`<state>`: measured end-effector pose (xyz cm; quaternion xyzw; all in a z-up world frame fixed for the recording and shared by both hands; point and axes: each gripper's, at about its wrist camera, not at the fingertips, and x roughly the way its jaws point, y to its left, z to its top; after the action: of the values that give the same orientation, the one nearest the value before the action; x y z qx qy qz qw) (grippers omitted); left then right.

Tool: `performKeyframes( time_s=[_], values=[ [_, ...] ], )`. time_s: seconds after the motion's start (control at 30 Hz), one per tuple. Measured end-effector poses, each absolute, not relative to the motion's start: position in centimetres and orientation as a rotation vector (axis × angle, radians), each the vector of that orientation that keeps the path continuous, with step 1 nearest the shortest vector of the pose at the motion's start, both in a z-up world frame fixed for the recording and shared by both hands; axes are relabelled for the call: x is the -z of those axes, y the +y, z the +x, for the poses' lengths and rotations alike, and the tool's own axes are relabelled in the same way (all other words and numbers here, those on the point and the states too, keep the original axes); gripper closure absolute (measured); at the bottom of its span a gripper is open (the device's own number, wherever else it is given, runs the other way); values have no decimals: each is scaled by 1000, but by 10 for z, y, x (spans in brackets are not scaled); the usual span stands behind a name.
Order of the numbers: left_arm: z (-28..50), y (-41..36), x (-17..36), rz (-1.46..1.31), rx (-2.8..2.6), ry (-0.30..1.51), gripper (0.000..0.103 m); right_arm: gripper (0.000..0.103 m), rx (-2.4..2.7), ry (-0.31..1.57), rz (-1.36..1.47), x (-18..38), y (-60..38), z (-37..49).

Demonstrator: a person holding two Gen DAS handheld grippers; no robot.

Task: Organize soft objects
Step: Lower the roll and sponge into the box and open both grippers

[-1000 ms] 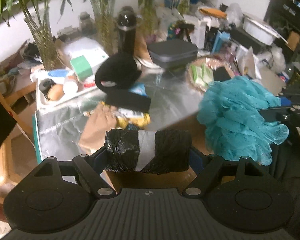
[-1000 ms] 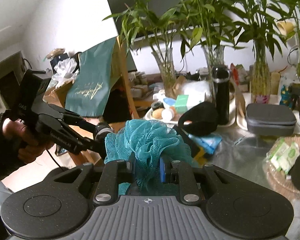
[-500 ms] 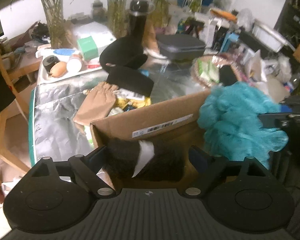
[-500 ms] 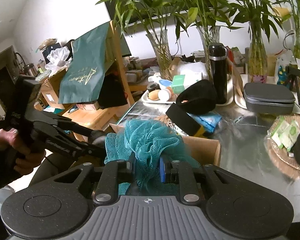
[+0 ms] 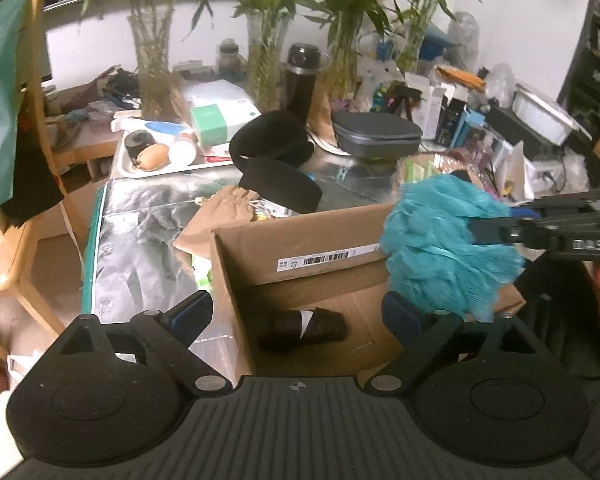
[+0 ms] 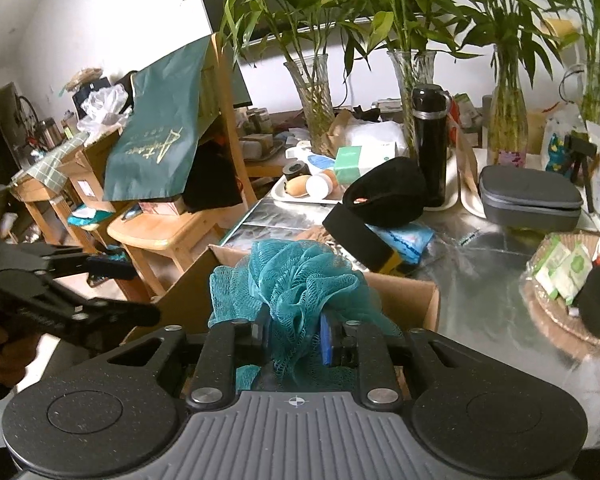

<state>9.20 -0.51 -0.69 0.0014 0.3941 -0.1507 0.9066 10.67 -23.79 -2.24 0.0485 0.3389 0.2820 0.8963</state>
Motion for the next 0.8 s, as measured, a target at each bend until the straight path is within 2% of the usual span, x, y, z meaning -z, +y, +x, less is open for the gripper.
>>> performKeyframes(
  time_s=[0.07, 0.13, 0.2, 0.23, 0.27, 0.43, 0.8],
  values=[
    [88, -2, 5, -20, 294, 814, 10, 56, -545, 718, 64, 25, -231, 114],
    [84, 4, 4, -57, 271, 819, 10, 47, -530, 732, 52, 26, -226, 116],
    [80, 10, 3, -100, 268, 823, 10, 31, -542, 732, 67, 26, -225, 114],
    [78, 13, 3, -111, 263, 827, 10, 19, -549, 730, 71, 26, -226, 113],
    [75, 14, 3, -109, 253, 831, 10, 13, -554, 727, 71, 25, -226, 110],
    [67, 16, 4, -46, 212, 821, 10, 3, -531, 740, 28, 25, -226, 97],
    [52, 18, -1, -54, 224, 791, 10, 0, -445, 769, -12, 26, -241, 68]
  ],
)
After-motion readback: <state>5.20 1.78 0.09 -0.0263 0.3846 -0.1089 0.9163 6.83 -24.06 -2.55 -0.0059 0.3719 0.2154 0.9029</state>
